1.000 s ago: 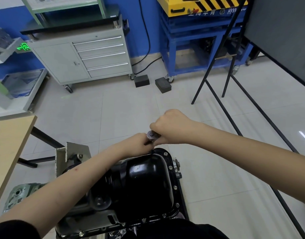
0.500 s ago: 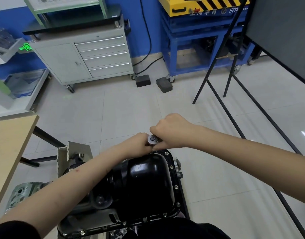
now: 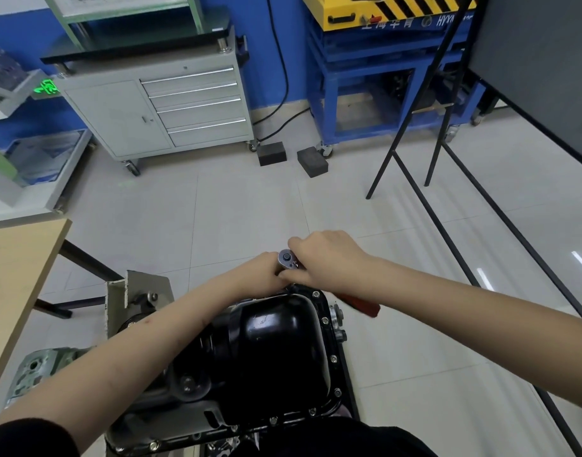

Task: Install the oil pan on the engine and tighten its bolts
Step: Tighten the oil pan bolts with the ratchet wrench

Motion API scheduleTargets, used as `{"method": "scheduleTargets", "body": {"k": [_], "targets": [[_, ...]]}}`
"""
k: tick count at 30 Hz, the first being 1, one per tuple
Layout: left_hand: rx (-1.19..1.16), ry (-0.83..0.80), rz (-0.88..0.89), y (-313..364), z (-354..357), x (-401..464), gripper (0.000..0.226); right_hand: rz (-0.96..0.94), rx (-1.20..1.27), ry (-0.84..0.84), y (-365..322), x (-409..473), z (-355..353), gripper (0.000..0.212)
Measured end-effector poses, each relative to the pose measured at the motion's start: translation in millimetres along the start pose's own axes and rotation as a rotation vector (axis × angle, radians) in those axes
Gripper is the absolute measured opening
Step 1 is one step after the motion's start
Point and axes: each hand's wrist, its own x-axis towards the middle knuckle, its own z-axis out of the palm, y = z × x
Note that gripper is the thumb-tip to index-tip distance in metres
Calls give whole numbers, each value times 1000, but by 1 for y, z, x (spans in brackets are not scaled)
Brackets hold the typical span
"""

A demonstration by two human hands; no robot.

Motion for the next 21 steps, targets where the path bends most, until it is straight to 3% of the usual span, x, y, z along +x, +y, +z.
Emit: {"method": "scheduleTargets", "body": {"k": [4,6,8,10,13,19,21], "targets": [[15,-3,34,-1,5,1,21,-243,-213,11,13,4,-10,26],[13,2,19,-2,8,3,27,-369,-324,29,20,7,-13,26],[34,-20,19,-2,8,3,27,-332,-306,33,18,5,-15,23],[35,-27,1,-5,6,2,21,-205,-203,9,13,4,-12,37],[15,26,-25,-6,3,-2,34,-91,-76,-46,6,-1,-7,46],[63,17,45,-4,9,-2,21,-382,-310,2,11,7,-16,22],[52,-21,31,-3,8,-1,21,-373,-317,10,11,8,-15,18]]}}
